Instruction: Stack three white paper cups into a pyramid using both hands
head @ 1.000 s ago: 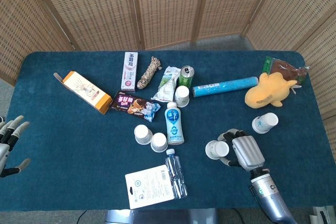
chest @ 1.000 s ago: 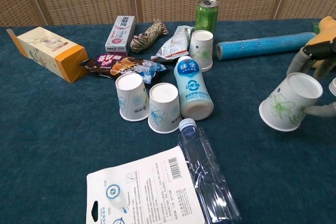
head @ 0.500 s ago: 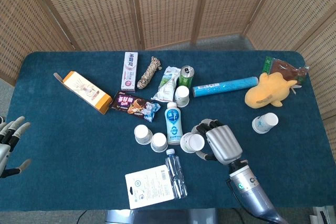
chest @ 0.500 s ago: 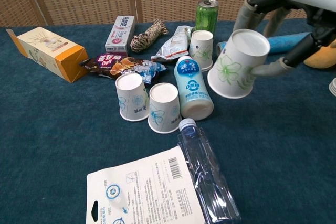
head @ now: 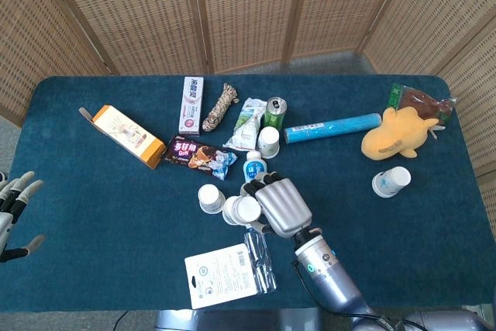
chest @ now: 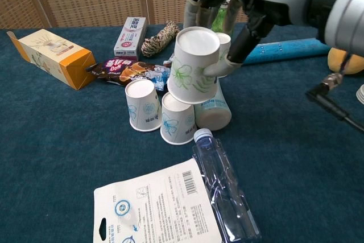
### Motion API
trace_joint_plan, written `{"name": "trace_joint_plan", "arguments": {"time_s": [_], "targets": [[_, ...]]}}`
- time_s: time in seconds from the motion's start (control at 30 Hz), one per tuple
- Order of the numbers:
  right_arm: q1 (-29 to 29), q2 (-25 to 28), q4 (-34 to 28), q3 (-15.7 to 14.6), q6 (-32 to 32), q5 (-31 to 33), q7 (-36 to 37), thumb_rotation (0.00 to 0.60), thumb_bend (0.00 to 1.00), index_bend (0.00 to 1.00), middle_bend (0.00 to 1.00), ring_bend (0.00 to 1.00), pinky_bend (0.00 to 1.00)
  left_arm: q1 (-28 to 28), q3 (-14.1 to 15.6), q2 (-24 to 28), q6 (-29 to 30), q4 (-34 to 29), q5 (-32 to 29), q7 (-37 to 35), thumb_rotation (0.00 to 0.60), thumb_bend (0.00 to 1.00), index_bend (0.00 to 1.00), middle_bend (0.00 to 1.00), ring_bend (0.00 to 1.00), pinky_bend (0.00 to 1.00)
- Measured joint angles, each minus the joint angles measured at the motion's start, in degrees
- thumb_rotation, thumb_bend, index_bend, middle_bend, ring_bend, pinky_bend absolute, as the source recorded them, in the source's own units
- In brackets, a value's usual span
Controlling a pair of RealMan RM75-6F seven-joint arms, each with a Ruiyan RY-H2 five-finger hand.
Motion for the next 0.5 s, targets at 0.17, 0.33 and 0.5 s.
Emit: {"name": "trace_joint_plan", "arguments": {"time_s": [0.17, 0.33, 0.5], "targets": [[4.52, -3.13, 1.59, 2.09, 1.37, 6.14, -3.91, 0.6, 0.27, 0.4, 0.46, 0.28, 0.36, -0.06, -0.06, 0.13, -0.23, 0.16, -0.07, -0.53, 0.6, 0.31, 0.0, 0.0, 0.0, 0.0], [8.46, -4.98, 3.73, 3.93, 2.92, 11.49, -6.85, 0.6, 0.27, 0.39, 0.46, 0.28, 0.36, -0.1, -0.11, 0.17, -0.47, 0.23, -0.19, -0.76, 0.6, 0.31, 0.0, 0.0, 0.0, 0.0], [12.5, -6.01, 5.3, 5.2, 4.7, 15.79, -10.21, 0.6, 0.27, 0.39, 0.46, 0.28, 0.36, -0.19, -0.09, 0.18, -0.84, 0.35, -0.27, -0.84, 0.6, 0.31, 0.0, 0.0, 0.0, 0.0]]}}
